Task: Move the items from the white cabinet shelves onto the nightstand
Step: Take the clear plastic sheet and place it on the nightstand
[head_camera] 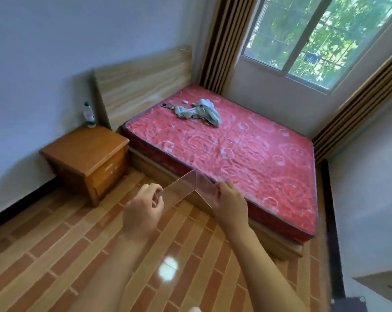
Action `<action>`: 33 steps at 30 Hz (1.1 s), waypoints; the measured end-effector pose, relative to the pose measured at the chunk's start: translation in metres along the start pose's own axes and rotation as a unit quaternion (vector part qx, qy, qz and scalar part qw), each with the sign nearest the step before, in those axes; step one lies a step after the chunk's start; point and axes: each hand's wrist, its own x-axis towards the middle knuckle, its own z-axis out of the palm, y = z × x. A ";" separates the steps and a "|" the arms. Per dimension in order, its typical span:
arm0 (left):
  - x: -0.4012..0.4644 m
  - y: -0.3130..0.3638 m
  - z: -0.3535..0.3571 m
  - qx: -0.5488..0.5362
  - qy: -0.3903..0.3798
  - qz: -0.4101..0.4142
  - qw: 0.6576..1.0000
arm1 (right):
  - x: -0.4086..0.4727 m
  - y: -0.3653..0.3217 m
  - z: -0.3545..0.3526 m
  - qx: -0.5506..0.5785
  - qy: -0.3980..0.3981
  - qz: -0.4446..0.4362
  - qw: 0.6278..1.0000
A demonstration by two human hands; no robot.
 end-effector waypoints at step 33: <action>0.165 -0.221 -0.106 0.168 0.151 -0.219 0.949 | 0.251 -0.248 0.248 0.129 -0.204 -0.247 0.938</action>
